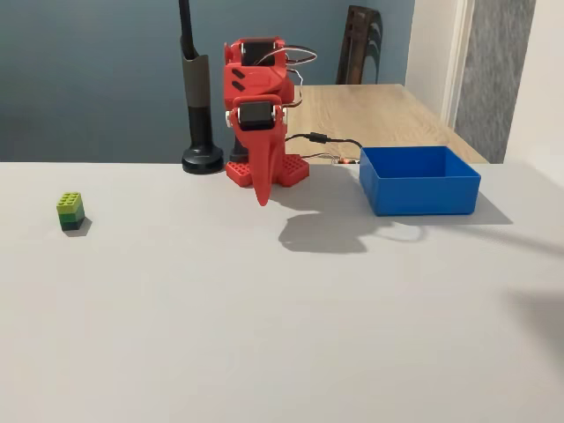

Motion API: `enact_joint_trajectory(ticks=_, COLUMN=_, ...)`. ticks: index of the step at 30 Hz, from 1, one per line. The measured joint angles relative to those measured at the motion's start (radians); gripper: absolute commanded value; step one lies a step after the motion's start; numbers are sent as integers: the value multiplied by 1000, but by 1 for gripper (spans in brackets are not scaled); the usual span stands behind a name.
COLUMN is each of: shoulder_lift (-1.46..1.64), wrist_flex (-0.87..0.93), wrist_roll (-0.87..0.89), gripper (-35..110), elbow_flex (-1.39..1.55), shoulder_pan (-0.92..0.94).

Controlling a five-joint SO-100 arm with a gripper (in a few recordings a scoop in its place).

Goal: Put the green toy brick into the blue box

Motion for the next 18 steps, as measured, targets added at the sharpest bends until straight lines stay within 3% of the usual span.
enact_joint_trajectory(ticks=5, shoulder_lift=-8, wrist_flex=-74, wrist_roll=-118, gripper=0, elbow_flex=18, shoulder_pan=-101)
enact_joint_trajectory(ticks=18, shoulder_lift=-6, wrist_flex=-89, wrist_roll=-140, gripper=0, elbow_flex=18, shoulder_pan=-133)
